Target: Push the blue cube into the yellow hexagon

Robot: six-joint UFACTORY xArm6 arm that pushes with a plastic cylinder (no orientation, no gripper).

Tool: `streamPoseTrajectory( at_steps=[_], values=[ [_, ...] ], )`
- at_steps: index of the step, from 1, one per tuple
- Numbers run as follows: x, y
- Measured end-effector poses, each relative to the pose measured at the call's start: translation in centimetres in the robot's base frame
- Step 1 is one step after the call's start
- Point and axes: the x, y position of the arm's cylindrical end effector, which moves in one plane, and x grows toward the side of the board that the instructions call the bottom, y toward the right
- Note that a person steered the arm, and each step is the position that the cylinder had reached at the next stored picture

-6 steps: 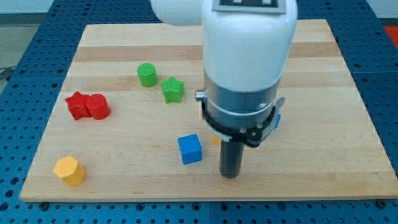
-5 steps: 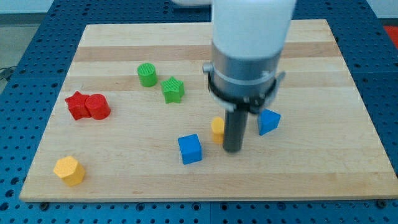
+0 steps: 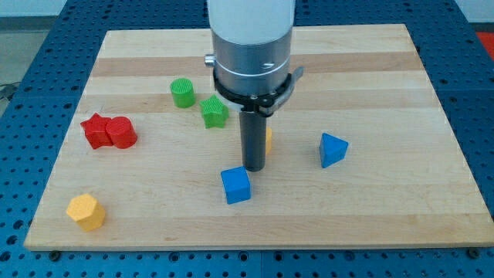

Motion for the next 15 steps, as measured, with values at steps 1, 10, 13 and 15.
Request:
streamPoseTrajectory(
  at_steps=[1,10,13,15],
  values=[
    [0.0,-1.5],
    [1.9,-4.3],
    [6.0,1.3],
    [6.1,0.0]
  ],
)
